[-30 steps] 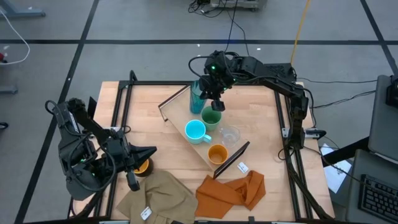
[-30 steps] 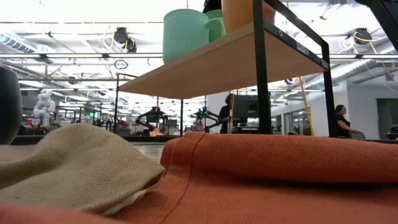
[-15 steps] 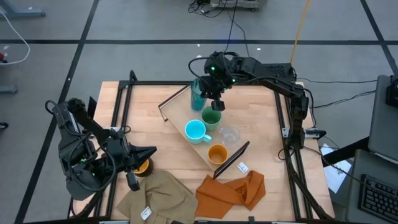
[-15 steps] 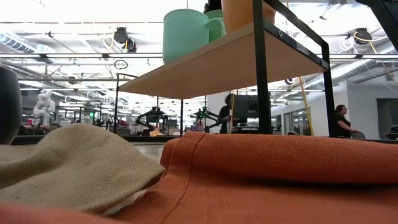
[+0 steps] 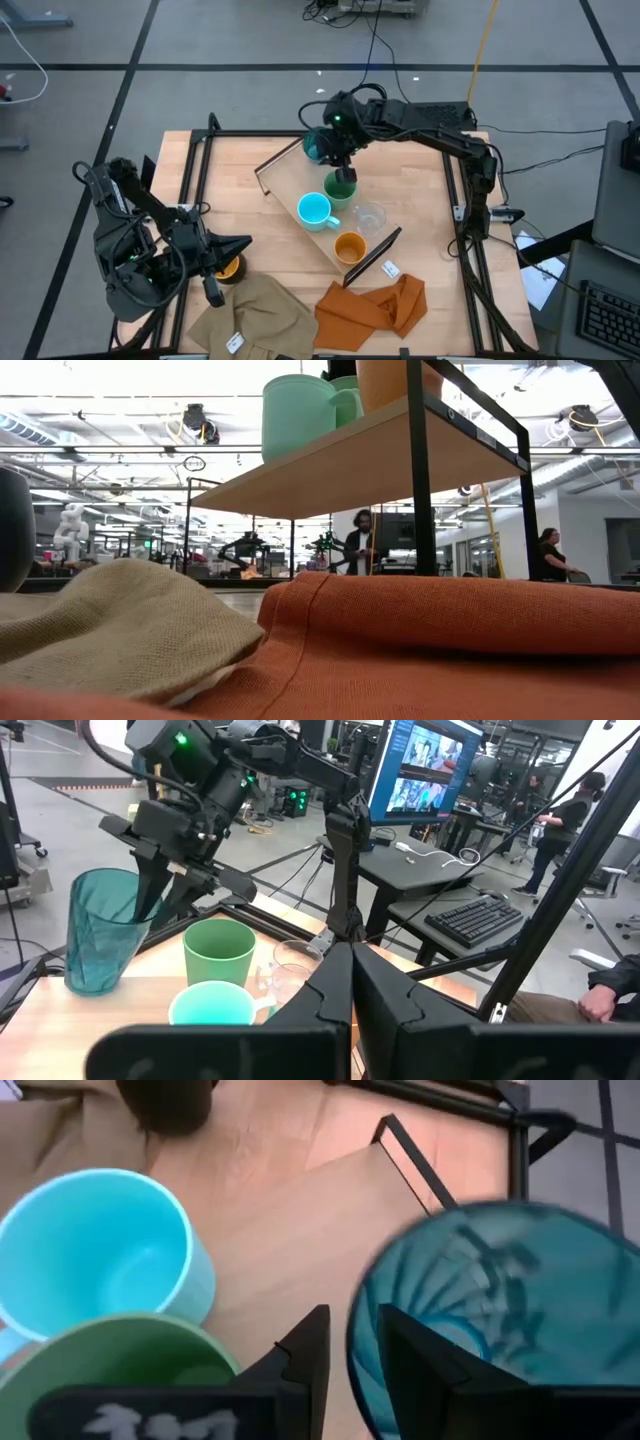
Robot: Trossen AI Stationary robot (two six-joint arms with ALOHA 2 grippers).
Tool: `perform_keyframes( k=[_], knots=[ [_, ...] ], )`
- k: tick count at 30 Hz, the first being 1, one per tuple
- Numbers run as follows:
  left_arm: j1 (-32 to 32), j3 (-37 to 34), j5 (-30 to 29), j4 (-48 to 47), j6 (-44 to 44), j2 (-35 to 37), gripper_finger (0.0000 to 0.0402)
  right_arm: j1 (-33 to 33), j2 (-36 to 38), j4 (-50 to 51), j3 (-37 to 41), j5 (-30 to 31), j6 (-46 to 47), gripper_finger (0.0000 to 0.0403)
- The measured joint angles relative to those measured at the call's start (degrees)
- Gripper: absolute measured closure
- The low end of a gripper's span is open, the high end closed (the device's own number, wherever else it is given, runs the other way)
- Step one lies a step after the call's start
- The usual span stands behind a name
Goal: Stack small to large cups/mugs on shelf
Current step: Put the blue cup on the shelf
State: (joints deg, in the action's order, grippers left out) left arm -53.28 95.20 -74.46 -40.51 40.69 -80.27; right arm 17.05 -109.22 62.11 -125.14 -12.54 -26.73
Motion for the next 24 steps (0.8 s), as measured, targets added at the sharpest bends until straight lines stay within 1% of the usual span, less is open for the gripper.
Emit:
perform_keyframes(
  k=[9, 12, 17, 24],
  knots=[
    [0.01, 0.0, -0.04, 0.02, 0.04, 0.0, 0.0392, 0.21, -0.01, 0.04, 0.02, 0.28, 0.06, 0.0331],
    [0.0, 0.0, -0.11, 0.07, 0.09, 0.0, 0.0392, 0.22, -0.01, -0.13, 0.02, 0.33, 0.06, 0.0345],
    [0.0, 0.0, -0.17, 0.37, 0.19, 0.0, 0.0392, 0.29, -0.01, -0.47, 0.01, 0.62, 0.04, 0.0392],
    [0.0, 0.0, -0.48, 0.44, 0.15, 0.0, 0.0392, 1.01, 0.12, -1.02, -0.04, 0.49, 0.32, 0.0399]
  ],
)
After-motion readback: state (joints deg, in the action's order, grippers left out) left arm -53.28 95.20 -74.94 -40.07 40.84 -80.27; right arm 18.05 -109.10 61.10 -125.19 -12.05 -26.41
